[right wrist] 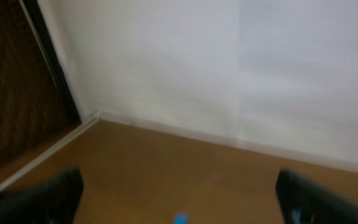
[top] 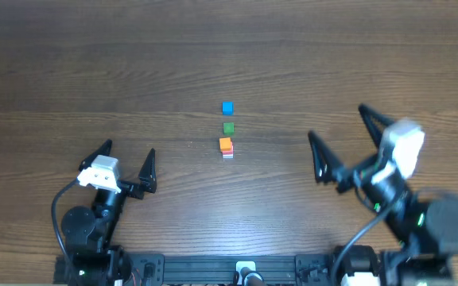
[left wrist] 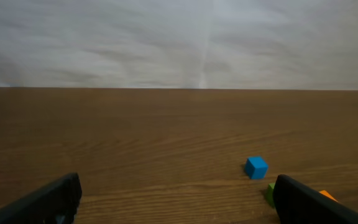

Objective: Stack Cubes

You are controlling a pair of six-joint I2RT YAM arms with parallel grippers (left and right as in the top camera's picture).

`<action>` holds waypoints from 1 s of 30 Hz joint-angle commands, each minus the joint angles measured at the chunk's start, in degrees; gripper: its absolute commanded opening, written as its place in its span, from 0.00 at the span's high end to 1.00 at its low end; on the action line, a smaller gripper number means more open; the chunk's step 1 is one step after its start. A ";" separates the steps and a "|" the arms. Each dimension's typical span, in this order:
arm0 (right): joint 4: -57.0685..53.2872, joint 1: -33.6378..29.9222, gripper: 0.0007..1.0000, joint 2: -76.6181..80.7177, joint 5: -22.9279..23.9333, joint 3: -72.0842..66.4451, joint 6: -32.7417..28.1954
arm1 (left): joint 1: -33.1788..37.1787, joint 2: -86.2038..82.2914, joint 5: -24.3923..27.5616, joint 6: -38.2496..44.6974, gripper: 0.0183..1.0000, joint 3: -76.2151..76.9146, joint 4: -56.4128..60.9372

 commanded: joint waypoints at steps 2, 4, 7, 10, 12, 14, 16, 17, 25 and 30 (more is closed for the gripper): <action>-12.15 7.37 0.01 19.71 4.02 17.16 -2.99 | -0.26 -0.31 0.55 0.83 0.00 -0.33 -0.04; -16.59 11.74 0.01 26.25 9.46 22.40 -2.99 | -0.26 -0.31 0.55 0.83 0.00 -0.33 -0.04; -21.64 18.23 0.01 36.35 16.96 28.44 -2.91 | -0.26 -0.31 0.55 0.83 0.00 -0.33 -0.07; -24.79 22.62 0.01 46.10 21.68 32.22 0.00 | -0.26 -0.31 0.55 0.85 0.00 -0.33 -0.04; -25.55 24.30 0.01 51.78 23.12 33.53 2.67 | -0.26 -0.31 0.55 0.83 0.00 -0.33 -0.04; -25.24 25.49 0.01 56.87 23.08 34.18 4.63 | -0.26 -0.31 0.55 0.83 0.00 -0.33 -0.04; -24.70 26.40 0.01 61.33 23.12 34.40 6.45 | -0.26 -0.31 0.55 0.85 0.00 -0.33 -0.04; -24.26 26.82 0.01 63.91 23.12 34.45 7.69 | -0.26 -0.31 0.55 0.85 0.00 -0.33 -0.04; -23.56 31.67 0.01 77.18 28.68 35.23 10.91 | -0.26 -0.31 0.55 0.85 0.00 -0.33 -0.04; -23.78 33.79 0.01 81.37 28.72 37.40 12.57 | -0.26 -0.31 0.55 0.85 0.00 -0.33 -0.04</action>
